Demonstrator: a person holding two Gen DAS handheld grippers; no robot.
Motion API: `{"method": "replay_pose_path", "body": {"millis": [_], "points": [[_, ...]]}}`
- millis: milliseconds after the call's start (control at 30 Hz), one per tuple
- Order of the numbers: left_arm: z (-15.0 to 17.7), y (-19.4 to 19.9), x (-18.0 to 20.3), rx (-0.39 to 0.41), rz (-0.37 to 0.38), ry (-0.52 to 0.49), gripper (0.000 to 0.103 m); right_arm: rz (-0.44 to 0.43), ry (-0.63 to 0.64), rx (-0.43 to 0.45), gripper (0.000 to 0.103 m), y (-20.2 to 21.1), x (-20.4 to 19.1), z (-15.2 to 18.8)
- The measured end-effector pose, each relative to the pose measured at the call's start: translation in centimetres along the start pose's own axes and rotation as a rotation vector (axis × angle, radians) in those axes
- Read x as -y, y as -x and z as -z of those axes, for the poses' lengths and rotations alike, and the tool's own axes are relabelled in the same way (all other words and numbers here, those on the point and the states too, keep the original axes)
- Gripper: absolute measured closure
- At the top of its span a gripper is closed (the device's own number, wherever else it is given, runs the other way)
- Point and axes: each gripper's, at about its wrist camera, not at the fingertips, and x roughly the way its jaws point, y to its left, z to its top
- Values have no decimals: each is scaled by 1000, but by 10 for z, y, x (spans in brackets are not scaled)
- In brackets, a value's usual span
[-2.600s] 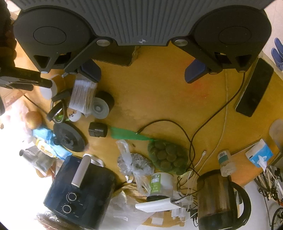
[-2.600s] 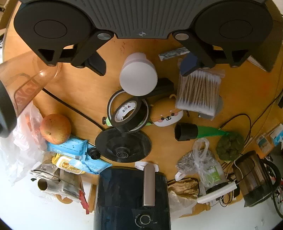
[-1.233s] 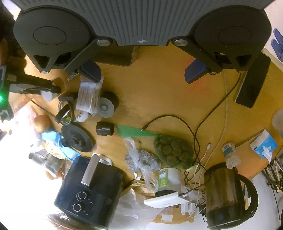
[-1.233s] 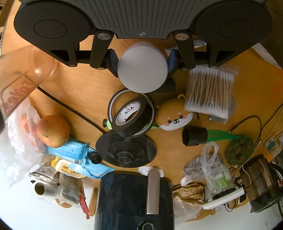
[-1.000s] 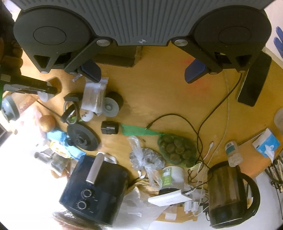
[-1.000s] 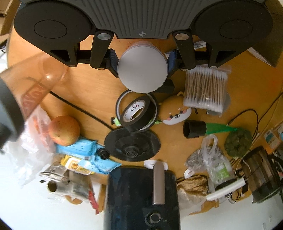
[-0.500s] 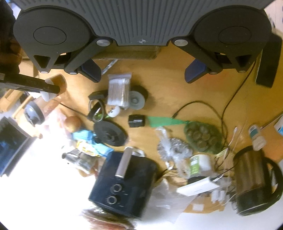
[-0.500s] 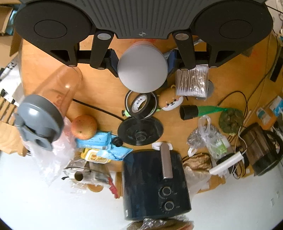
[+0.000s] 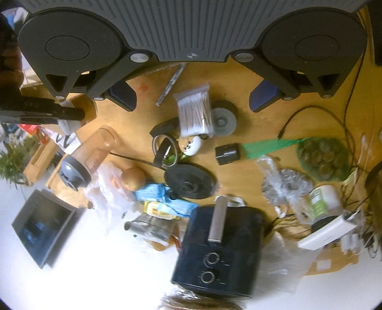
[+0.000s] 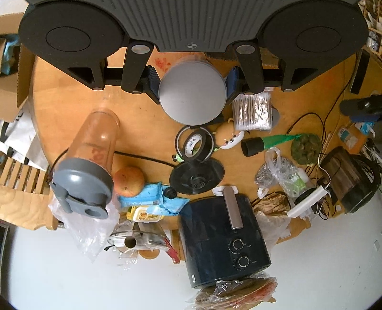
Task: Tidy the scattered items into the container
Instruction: 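Grasp the bag of cotton swabs with the left gripper while the right gripper holds the white container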
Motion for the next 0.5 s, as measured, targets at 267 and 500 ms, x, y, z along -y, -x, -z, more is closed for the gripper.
{"method": "replay_pose_path", "body": {"millis": [267,500], "points": [[-8,-42,-8,-63,15,-26,0,-10,-9,-21,46,8,11,8],[-13,-74,-10,-110,22,-58,0,-14,-16,-34,46,14,16,18]]}}
